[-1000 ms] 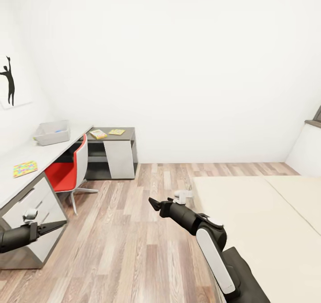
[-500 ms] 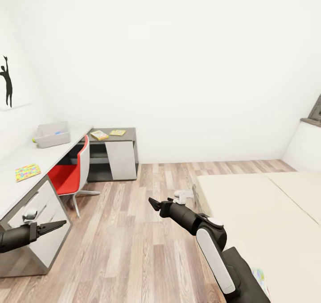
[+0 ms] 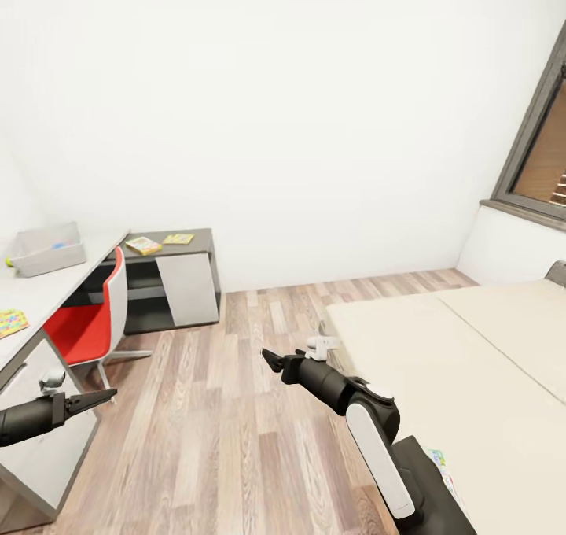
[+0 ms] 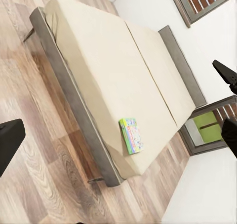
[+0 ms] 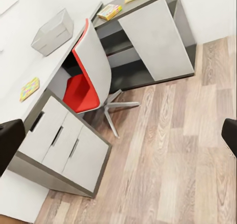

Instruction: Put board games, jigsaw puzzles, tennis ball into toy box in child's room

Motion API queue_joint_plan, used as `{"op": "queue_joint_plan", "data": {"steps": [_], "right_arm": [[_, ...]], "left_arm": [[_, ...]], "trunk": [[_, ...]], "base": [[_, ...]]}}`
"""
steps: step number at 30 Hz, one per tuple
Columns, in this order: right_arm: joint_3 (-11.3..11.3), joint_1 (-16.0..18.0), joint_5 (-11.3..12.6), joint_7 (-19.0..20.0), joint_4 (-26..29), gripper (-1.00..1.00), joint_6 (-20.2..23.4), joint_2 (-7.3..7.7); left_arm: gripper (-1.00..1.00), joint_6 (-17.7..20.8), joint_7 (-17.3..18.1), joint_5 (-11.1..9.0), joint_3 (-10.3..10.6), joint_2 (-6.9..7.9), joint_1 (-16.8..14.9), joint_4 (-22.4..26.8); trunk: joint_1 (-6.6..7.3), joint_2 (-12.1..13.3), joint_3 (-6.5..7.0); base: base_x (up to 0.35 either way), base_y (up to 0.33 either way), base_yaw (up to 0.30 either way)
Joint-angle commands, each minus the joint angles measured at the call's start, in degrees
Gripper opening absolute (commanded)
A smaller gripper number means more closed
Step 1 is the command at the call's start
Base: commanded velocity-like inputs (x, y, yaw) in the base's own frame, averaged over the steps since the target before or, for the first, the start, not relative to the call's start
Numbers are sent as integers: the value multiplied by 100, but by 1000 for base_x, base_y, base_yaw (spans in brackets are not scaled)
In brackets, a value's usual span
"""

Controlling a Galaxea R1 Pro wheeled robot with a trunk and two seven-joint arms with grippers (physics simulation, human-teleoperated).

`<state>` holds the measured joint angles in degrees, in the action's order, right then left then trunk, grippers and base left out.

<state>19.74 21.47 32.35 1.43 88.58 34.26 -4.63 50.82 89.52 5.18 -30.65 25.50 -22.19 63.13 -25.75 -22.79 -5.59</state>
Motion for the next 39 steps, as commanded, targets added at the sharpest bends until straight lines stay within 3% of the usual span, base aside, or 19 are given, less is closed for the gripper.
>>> {"op": "queue_joint_plan", "data": {"steps": [1, 39], "right_arm": [[-5, 6, -5, 15, 2, 100, 28, -1], [-6, 6, -2, 6, -7, 100, 23, -3]], "left_arm": [[100, 59, 48, 54, -11, -1, -5, 6], [100, 59, 48, 54, -11, -6, -5, 6]], "trunk": [[-4, -13, -13], [-4, -13, -13]], "base": [[0, 13, -279], [0, 1, -279]]}}
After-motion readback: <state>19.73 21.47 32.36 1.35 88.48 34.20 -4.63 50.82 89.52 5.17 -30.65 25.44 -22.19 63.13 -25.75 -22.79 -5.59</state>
